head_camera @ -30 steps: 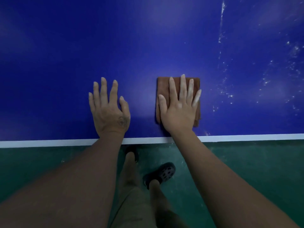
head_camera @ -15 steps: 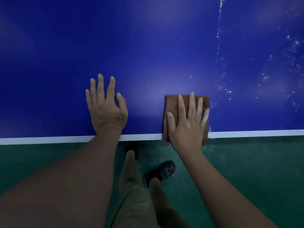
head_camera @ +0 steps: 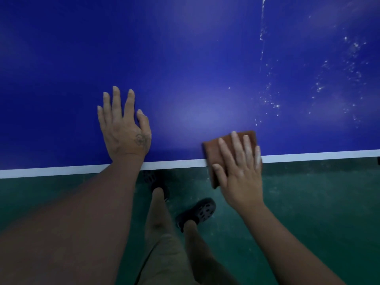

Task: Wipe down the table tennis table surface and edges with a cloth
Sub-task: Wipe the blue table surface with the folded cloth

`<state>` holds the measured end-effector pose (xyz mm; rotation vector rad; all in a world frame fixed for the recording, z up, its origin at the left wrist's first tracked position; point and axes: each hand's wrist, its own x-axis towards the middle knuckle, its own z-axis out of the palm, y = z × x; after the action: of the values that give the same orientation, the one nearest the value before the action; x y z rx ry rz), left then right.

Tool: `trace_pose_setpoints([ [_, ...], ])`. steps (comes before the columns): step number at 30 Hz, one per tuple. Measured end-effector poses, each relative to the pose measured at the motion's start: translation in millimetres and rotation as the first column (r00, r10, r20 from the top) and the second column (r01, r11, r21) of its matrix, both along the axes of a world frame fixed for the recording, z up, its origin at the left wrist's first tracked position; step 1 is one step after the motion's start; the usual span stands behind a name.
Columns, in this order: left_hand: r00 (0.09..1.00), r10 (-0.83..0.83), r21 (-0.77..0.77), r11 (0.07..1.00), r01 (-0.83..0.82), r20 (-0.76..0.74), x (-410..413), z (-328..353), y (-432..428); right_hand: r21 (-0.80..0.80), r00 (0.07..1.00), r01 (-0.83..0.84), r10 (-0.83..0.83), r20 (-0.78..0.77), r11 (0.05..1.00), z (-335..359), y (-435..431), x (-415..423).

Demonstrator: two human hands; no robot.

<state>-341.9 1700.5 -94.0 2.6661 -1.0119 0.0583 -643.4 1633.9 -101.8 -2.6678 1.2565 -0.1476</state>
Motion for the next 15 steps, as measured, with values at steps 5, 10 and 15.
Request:
trace_pose_setpoints([
  [5,1.0,-0.004,0.035,0.999,0.004,-0.003,-1,1,1,0.0,0.961,0.276,-0.276,-0.028,0.961,4,-13,33],
  [10,0.999,-0.018,0.049,0.999,0.019,-0.035,-4,4,3,0.013,0.996,0.074,-0.074,0.045,0.997,4,-10,71],
  [15,0.987,0.136,0.068,0.989,-0.13,-0.09,-39,7,-22,-0.016,0.999,-0.029,0.03,0.033,0.999,2,-35,11],
])
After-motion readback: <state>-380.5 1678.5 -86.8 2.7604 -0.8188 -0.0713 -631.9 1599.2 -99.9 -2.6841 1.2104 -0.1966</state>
